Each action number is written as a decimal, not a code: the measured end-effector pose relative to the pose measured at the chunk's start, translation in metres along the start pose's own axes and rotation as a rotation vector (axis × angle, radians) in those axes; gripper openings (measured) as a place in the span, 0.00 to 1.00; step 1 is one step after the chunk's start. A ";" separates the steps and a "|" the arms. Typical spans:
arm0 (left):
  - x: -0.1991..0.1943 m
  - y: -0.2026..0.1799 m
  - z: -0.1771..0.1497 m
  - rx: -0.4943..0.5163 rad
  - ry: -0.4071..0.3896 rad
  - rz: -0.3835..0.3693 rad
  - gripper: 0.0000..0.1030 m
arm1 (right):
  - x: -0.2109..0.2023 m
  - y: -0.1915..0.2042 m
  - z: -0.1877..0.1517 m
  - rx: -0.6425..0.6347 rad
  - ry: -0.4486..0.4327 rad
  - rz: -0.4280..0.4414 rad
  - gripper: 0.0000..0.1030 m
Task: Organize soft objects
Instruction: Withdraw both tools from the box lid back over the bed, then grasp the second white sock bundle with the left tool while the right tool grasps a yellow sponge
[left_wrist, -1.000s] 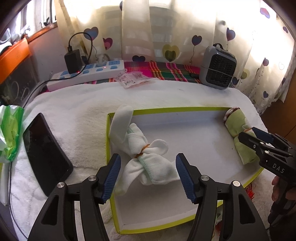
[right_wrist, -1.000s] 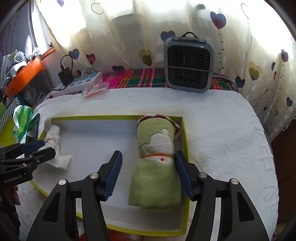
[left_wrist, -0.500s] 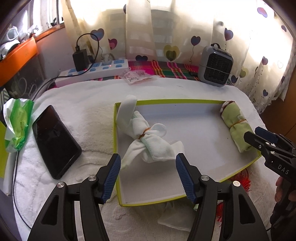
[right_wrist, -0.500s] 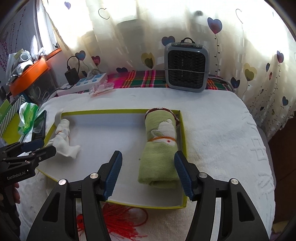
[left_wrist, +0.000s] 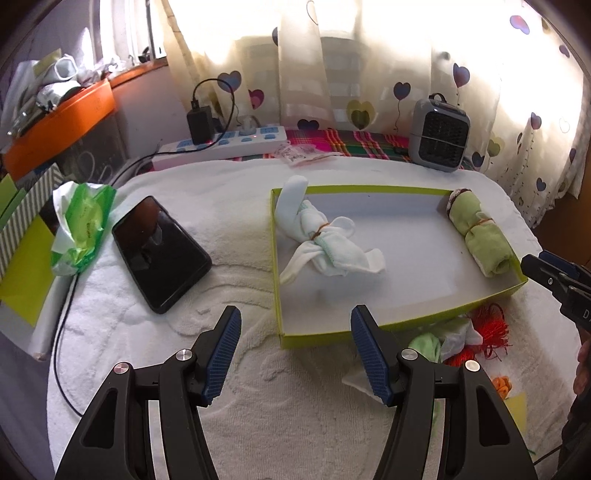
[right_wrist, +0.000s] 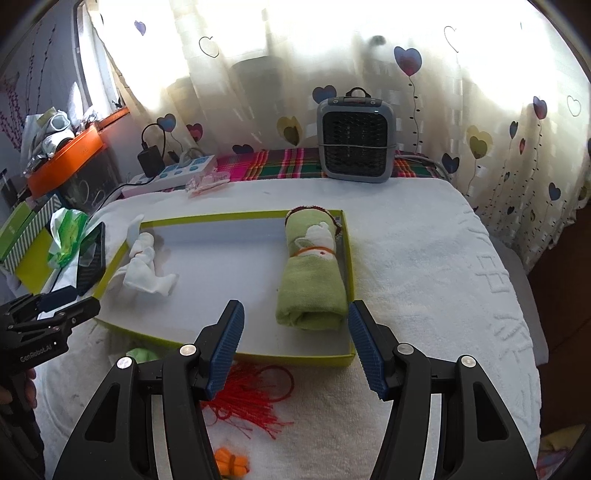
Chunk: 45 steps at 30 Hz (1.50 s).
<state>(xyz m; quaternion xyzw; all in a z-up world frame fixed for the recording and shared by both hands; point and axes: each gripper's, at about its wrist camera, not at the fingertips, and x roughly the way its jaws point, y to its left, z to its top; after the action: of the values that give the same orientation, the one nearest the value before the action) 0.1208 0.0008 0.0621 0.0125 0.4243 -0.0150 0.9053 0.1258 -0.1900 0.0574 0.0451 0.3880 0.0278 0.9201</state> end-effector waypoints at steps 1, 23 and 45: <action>-0.004 0.002 -0.004 -0.009 -0.006 0.001 0.60 | -0.003 -0.001 -0.003 0.003 -0.001 0.001 0.58; -0.044 0.013 -0.088 -0.102 -0.016 -0.034 0.54 | -0.059 0.001 -0.071 0.002 -0.090 -0.030 0.58; -0.076 -0.015 -0.143 -0.027 -0.039 0.065 0.51 | -0.086 0.006 -0.128 0.029 -0.086 -0.061 0.58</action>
<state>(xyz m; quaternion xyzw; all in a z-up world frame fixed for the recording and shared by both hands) -0.0379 -0.0078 0.0288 0.0138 0.4063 0.0197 0.9134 -0.0259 -0.1831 0.0297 0.0477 0.3498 -0.0080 0.9356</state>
